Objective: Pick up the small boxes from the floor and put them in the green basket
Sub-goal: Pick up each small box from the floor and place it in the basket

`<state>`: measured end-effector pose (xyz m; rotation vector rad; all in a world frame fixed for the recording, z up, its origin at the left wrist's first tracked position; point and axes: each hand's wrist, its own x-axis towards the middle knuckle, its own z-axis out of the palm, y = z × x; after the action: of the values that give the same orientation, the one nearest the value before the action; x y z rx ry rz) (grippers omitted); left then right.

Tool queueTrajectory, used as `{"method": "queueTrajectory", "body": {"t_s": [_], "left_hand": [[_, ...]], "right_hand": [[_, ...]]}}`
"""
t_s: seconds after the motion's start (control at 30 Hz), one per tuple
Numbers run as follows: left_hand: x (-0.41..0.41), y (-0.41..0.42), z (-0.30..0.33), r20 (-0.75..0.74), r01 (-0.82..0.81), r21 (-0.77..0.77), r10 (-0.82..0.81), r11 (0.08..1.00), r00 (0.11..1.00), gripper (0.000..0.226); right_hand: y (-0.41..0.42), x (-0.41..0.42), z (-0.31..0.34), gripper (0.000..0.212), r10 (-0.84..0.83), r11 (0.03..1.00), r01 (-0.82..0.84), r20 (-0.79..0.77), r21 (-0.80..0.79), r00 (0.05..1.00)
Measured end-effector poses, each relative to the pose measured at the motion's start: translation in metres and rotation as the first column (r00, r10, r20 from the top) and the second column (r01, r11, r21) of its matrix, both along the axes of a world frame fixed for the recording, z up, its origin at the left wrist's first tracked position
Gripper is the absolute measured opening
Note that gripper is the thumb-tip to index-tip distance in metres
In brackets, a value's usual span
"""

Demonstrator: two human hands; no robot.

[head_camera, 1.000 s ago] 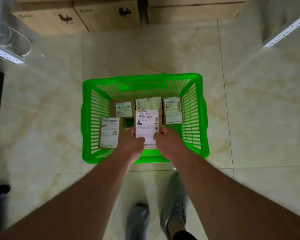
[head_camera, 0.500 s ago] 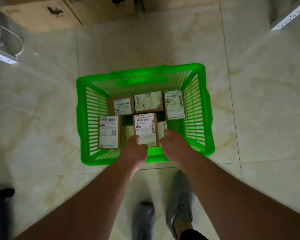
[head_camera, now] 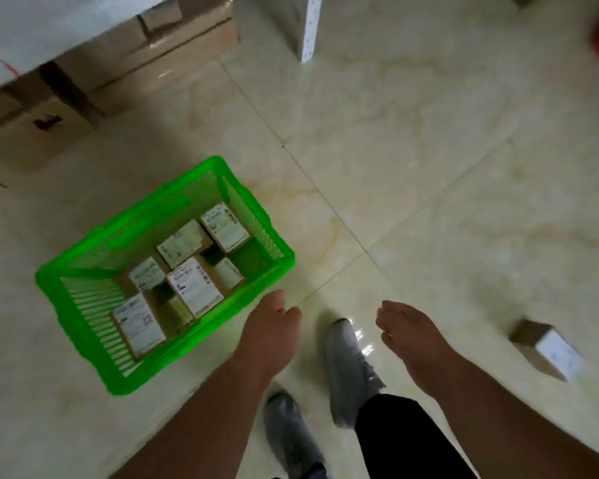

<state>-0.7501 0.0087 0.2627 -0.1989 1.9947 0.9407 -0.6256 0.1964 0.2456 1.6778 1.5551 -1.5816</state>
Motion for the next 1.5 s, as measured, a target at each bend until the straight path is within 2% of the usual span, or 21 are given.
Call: {"method": "queueTrajectory", "body": {"t_s": [0.13,0.23,0.43,0.67,0.8,0.87,1.0,1.03,1.13,1.2,1.27,1.37,1.5], "left_hand": [[0.044,0.043,0.014,0.047,0.171,0.015,-0.172,0.985,0.984,0.046],[0.076,0.077,0.007,0.076,0.33,-0.006,-0.329,0.944,0.941,0.046],[0.136,0.154,-0.012,0.108,0.42,0.006,-0.418,0.907,0.902,0.054],[0.223,0.277,-0.036,0.104,0.566,-0.058,-0.559,0.822,0.823,0.054],[0.281,0.359,-0.058,0.11,0.673,-0.069,-0.664,0.737,0.739,0.056],[0.309,0.403,-0.074,0.097,0.722,-0.083,-0.715,0.687,0.692,0.057],[0.355,0.488,-0.115,0.055,0.824,-0.133,-0.826,0.55,0.56,0.059],[0.364,0.508,-0.128,0.044,0.848,-0.154,-0.854,0.507,0.519,0.06],[0.385,0.558,-0.169,0.022,0.902,-0.212,-0.921,0.375,0.388,0.062],[0.397,0.584,-0.195,-0.036,0.928,-0.237,-0.957,0.287,0.287,0.058],[0.409,0.606,-0.221,-0.11,0.944,-0.267,-0.98,0.192,0.168,0.053],[0.42,0.632,-0.261,-0.134,0.946,-0.321,-0.991,0.041,-0.003,0.061],[0.429,0.649,-0.297,-0.069,0.932,-0.348,-0.989,-0.101,-0.133,0.067]], "right_hand": [[0.034,0.079,0.018,0.022,-0.116,0.99,0.11,0.065,0.085,0.991],[0.067,0.133,0.01,0.036,-0.156,0.981,0.14,0.118,0.133,0.981],[0.138,0.224,-0.028,0.038,-0.269,0.959,0.248,0.155,0.141,0.951],[0.228,0.313,-0.061,0.024,-0.521,0.852,0.512,0.095,0.107,0.848],[0.28,0.361,-0.077,0.007,-0.647,0.761,0.649,0.094,0.005,0.757],[0.303,0.384,-0.086,0.006,-0.716,0.691,0.721,0.093,-0.049,0.692],[0.344,0.418,-0.115,0.016,-0.825,0.53,0.833,0.131,-0.156,0.55],[0.353,0.424,-0.125,0.014,-0.863,0.459,0.872,0.147,-0.168,0.483],[0.376,0.432,-0.162,0.01,-0.967,0.145,0.961,0.172,-0.235,0.188],[0.388,0.432,-0.189,0.021,-0.981,0.028,0.957,0.176,-0.288,0.082],[0.398,0.432,-0.216,0.022,-0.98,-0.034,0.944,0.194,-0.329,0.033],[0.404,0.432,-0.251,0.01,-0.969,-0.089,0.937,0.247,-0.338,-0.003],[0.402,0.427,-0.279,0.016,-0.971,-0.113,0.903,0.238,-0.414,-0.013]]}}
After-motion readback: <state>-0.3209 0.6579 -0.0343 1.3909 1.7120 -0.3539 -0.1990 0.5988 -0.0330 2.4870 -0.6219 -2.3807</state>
